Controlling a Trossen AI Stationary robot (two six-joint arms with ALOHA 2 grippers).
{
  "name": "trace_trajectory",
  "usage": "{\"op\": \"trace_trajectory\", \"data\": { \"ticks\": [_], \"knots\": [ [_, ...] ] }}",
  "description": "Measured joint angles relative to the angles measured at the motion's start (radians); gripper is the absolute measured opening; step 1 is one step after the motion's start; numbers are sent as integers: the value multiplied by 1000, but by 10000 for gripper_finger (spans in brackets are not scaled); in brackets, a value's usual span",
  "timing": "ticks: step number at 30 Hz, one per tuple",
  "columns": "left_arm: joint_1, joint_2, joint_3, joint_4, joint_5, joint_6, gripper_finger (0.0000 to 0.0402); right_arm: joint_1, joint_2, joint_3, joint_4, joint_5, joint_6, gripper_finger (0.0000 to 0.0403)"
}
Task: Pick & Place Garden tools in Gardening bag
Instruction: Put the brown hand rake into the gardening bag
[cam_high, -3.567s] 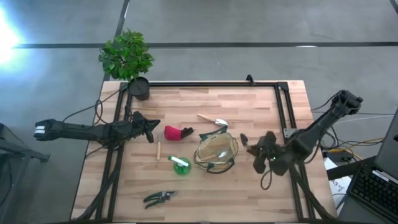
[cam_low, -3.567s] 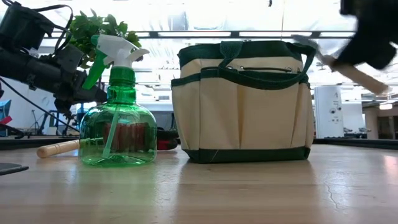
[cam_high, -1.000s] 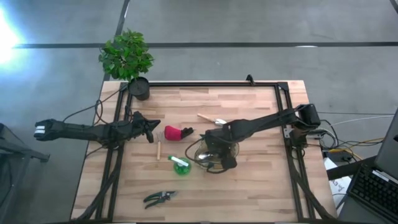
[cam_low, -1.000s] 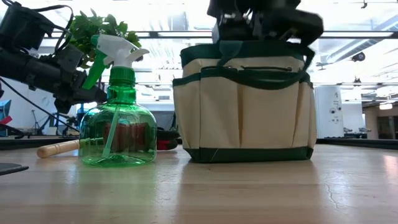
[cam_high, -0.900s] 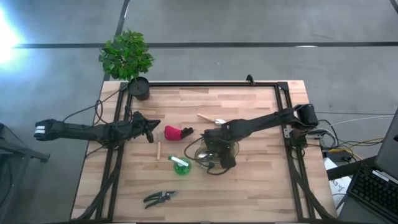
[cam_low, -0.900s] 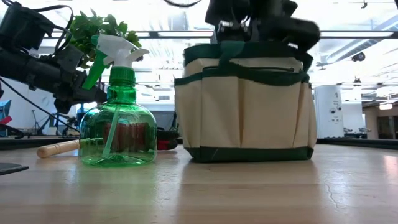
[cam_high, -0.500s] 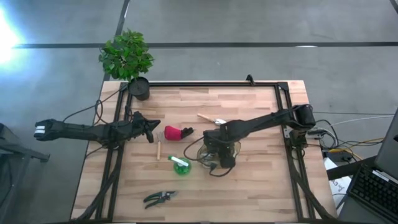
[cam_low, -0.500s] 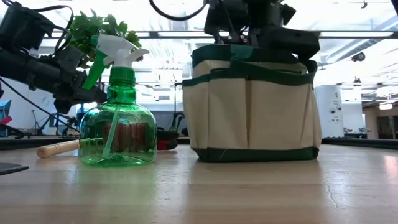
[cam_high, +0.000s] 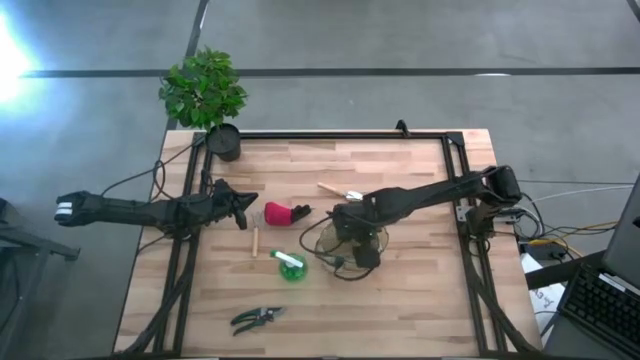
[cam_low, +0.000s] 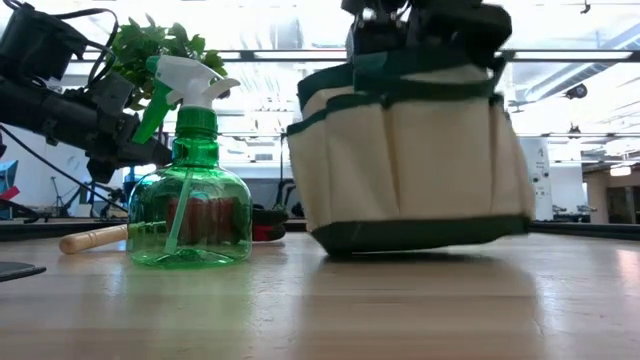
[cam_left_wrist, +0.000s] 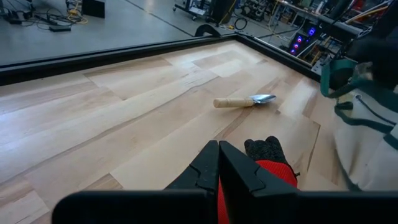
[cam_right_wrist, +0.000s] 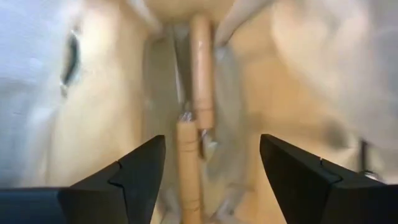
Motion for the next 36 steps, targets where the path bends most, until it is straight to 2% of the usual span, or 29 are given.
{"op": "trace_trajectory", "data": {
  "ticks": [10, 18, 30, 36],
  "knots": [
    [0, 0, 0, 1, 0, 0, 14, 12, -84, 0, 30, 1, 21, 239],
    [0, 0, 0, 0, 0, 0, 14, 31, -37, -21, 21, 0, 37, 222],
    [0, 0, 0, -3, 0, 0, 14, 38, 10, -51, 5, -1, 57, 221],
    [0, 0, 0, -3, 0, 0, 14, 43, 3, -52, 7, -50, 67, 221]
  ]
}}
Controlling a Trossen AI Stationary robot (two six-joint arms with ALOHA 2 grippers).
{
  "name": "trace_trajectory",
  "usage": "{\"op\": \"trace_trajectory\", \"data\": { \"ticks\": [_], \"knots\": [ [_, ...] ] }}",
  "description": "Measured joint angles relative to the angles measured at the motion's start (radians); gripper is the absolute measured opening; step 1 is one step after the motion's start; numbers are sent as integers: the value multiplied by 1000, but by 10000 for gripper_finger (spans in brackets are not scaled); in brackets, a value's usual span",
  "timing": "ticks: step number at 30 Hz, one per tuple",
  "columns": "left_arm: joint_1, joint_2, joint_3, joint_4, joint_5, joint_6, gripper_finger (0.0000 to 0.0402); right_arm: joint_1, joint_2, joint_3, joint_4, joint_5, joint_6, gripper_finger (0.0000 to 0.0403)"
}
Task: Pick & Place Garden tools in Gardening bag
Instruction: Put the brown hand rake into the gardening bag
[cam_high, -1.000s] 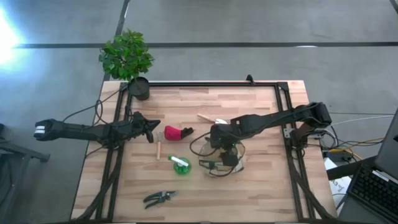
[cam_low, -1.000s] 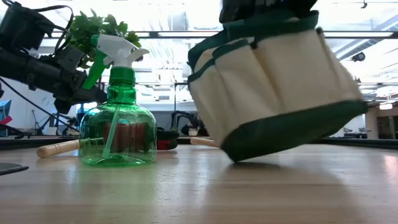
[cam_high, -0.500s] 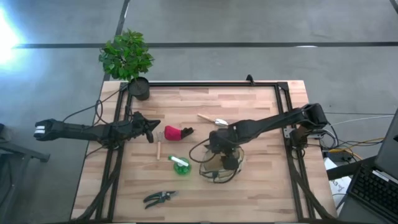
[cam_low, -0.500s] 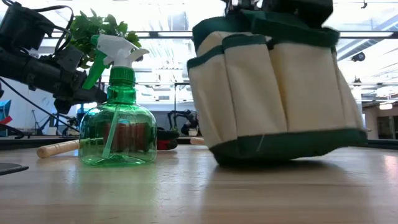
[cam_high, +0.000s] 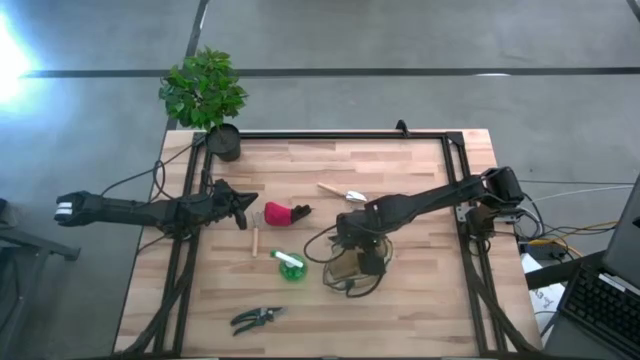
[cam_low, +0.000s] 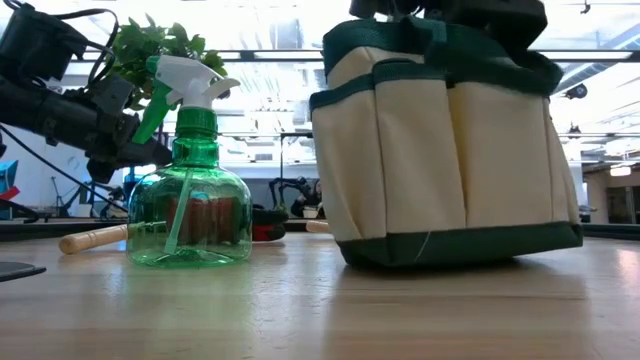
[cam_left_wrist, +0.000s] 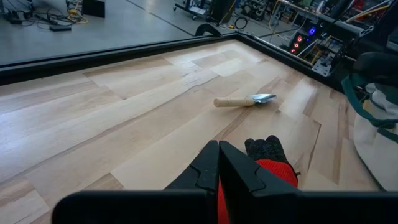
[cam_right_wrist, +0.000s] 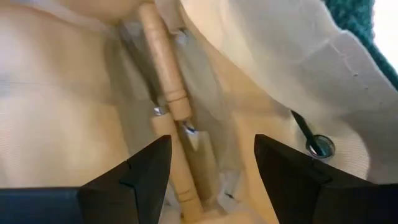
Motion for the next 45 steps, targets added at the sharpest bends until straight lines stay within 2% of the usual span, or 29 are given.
{"op": "trace_trajectory", "data": {
  "ticks": [6, 8, 17, 21, 25, 36, 45],
  "knots": [
    [0, 0, 0, -5, 0, 0, 14, 35, -5, 0, 19, 6, -60, 217],
    [0, 0, 0, -6, 0, 0, 14, 47, -5, 0, 19, 42, -75, 208],
    [0, 0, 0, -7, 0, 0, 14, 53, -7, -1, 22, 70, -71, 117],
    [0, 0, 0, -7, 0, 0, 14, 53, -8, -1, 24, 69, -53, 96],
    [0, 0, 0, -7, 0, 0, 14, 55, -9, -1, 24, 69, -48, 100],
    [0, 0, 0, -7, 0, 7, 14, 67, -53, -1, 33, 69, -41, 141],
    [0, 0, 0, -9, 0, 7, 14, 68, -110, 4, 40, 69, -29, 152]
  ]
}}
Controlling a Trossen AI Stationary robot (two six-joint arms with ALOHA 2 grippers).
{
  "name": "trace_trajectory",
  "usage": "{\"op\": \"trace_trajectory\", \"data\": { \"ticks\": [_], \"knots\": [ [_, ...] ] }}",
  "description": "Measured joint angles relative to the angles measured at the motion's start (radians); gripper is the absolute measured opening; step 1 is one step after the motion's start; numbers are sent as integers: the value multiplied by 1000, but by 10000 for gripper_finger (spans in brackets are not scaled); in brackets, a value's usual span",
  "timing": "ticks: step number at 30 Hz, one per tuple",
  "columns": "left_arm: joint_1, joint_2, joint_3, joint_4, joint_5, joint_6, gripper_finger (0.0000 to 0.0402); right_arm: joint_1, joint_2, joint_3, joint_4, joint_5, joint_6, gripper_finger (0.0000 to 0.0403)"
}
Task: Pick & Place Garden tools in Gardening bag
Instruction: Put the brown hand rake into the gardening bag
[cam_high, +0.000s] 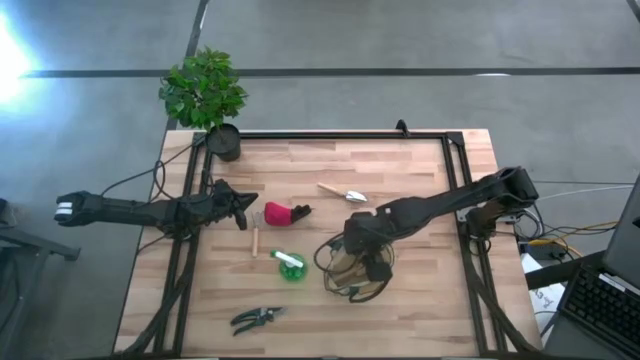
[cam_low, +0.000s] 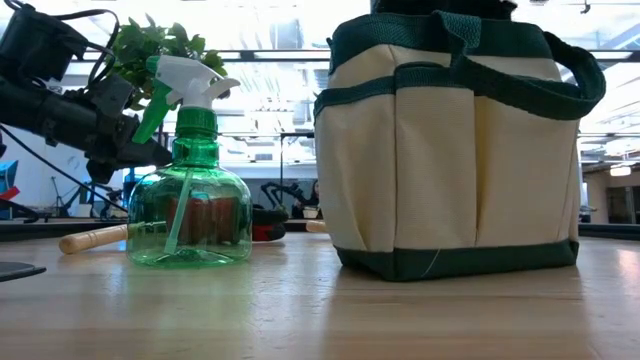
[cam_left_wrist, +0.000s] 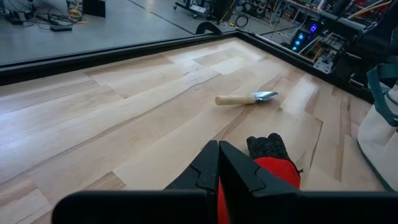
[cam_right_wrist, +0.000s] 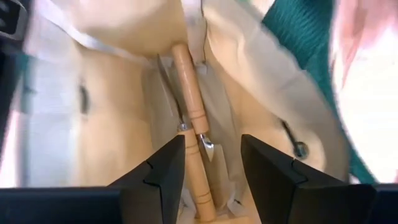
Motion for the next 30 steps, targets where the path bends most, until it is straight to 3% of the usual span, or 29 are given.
{"op": "trace_trajectory", "data": {
  "ticks": [7, 23, 30],
  "knots": [
    [0, 0, 0, -2, 0, -8, 14, 5, -134, 13, 4, 14, -2, 141],
    [0, 0, 0, 1, 2, -30, 14, 4, -466, 9, -40, 254, 66, 110],
    [0, 0, 3, -11, 129, 37, 14, 4, -532, 6, -87, 382, 38, 95]
  ]
}}
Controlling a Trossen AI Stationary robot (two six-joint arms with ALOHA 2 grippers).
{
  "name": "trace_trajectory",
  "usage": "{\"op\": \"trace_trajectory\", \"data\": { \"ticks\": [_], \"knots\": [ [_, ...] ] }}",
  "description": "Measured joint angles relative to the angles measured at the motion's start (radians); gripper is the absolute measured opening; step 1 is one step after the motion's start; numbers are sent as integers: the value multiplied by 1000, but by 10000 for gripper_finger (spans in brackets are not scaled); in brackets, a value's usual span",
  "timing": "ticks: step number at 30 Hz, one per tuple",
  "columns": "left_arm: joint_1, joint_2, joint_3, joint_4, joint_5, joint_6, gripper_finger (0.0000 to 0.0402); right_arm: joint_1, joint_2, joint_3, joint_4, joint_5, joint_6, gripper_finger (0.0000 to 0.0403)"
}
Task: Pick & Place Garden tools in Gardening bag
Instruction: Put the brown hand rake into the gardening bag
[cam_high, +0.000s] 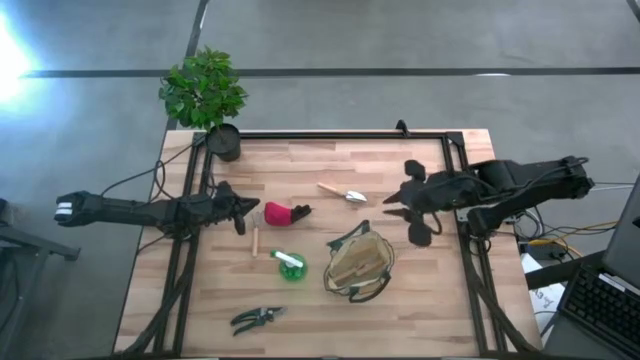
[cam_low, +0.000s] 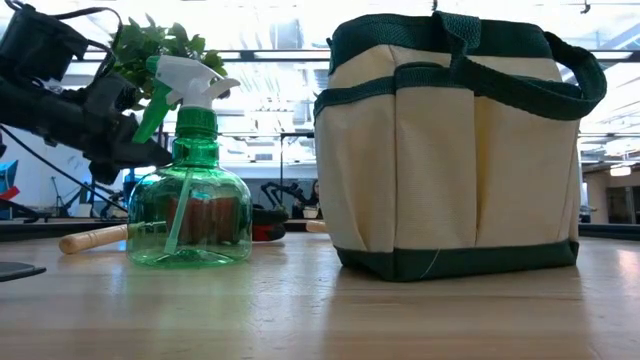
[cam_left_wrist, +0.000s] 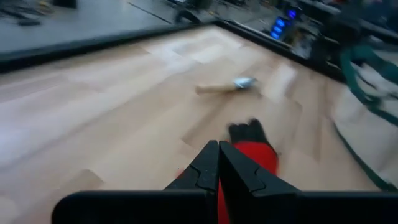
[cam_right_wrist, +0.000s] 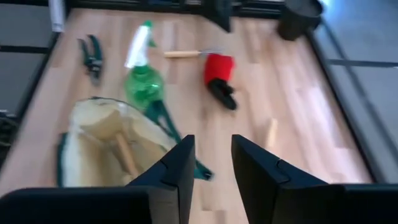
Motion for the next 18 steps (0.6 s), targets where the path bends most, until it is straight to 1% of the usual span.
{"op": "trace_trajectory", "data": {
  "ticks": [4, 6, 8, 10, 13, 15, 18],
  "knots": [
    [0, 0, 41, -51, 149, 1, 15, -3, -10, -6, -25, 55, 1, 86],
    [0, 0, 83, -116, 184, -1, 20, -3, -10, -6, -27, 56, 0, 82],
    [0, 0, 144, -235, 193, -32, 29, -3, -4, -6, -27, 56, -5, 78],
    [0, 1, 217, -407, 192, -115, 41, -3, 2, -7, -28, 56, -6, 75],
    [0, 17, 306, -628, 189, -336, 58, -3, 10, -9, -28, 57, -9, 71],
    [0, 30, 334, -716, 188, -488, 67, -3, 13, -10, -27, 61, -18, 69],
    [0, 56, 334, -744, 188, -590, 72, -2, 13, -16, -27, 76, -28, 68]
  ]
}}
